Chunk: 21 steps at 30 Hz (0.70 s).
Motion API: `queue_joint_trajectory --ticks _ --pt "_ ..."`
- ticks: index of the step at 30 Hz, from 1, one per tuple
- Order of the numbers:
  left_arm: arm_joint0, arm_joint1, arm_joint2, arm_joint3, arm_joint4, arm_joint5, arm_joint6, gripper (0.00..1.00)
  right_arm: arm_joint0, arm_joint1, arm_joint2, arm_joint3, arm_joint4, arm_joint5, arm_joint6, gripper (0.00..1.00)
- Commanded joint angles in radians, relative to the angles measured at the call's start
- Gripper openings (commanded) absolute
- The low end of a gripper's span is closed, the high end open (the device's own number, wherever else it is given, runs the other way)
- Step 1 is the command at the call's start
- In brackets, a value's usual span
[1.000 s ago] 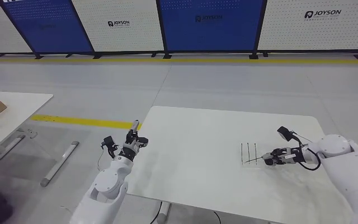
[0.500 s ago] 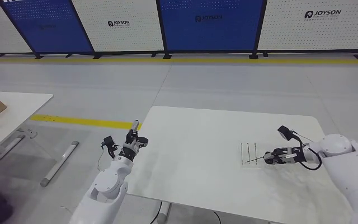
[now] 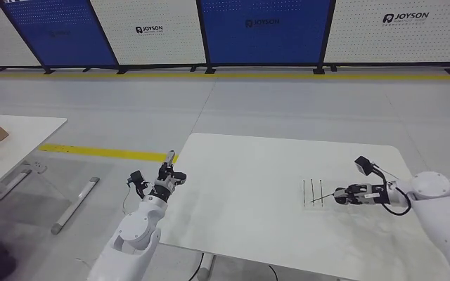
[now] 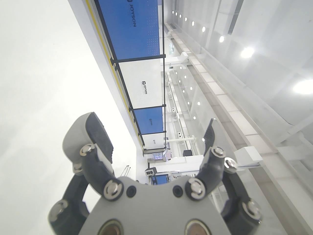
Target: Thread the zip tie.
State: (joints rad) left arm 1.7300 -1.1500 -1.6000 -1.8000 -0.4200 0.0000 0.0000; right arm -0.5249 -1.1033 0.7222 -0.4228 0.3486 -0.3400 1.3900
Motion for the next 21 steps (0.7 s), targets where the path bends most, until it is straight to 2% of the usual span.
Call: queue_joint_trajectory --ticks 1,4,7,8,9,17,19,21 --pt "0.0 0.0 0.0 0.0 0.0 0.0 0.0 1.0 -0.015 0.022 0.019 -0.031 0.036 0.0 0.0 0.0" --pt "0.0 0.0 0.0 0.0 0.0 0.0 0.0 1.0 -0.059 0.067 0.058 -0.127 0.103 0.0 0.0 0.0" --pt "0.0 0.0 0.0 0.0 0.0 0.0 0.0 1.0 -0.115 0.122 0.092 -0.259 0.135 0.0 0.0 0.0" --pt "0.0 0.0 0.0 0.0 0.0 0.0 0.0 1.0 -0.133 0.139 0.103 -0.29 0.14 0.0 0.0 0.0" --pt "0.0 0.0 0.0 0.0 0.0 0.0 0.0 1.0 -0.138 0.145 0.106 -0.3 0.138 0.0 0.0 0.0" --pt "0.0 0.0 0.0 0.0 0.0 0.0 0.0 1.0 -0.138 0.145 0.106 -0.3 0.138 0.0 0.0 0.0" --pt "0.0 0.0 0.0 0.0 0.0 0.0 0.0 1.0 -0.164 0.14 0.091 -0.344 0.112 0.016 -0.052 0.0" --pt "0.0 0.0 0.0 0.0 0.0 0.0 0.0 1.0 -0.189 0.133 0.088 -0.391 0.143 0.024 -0.063 0.0"
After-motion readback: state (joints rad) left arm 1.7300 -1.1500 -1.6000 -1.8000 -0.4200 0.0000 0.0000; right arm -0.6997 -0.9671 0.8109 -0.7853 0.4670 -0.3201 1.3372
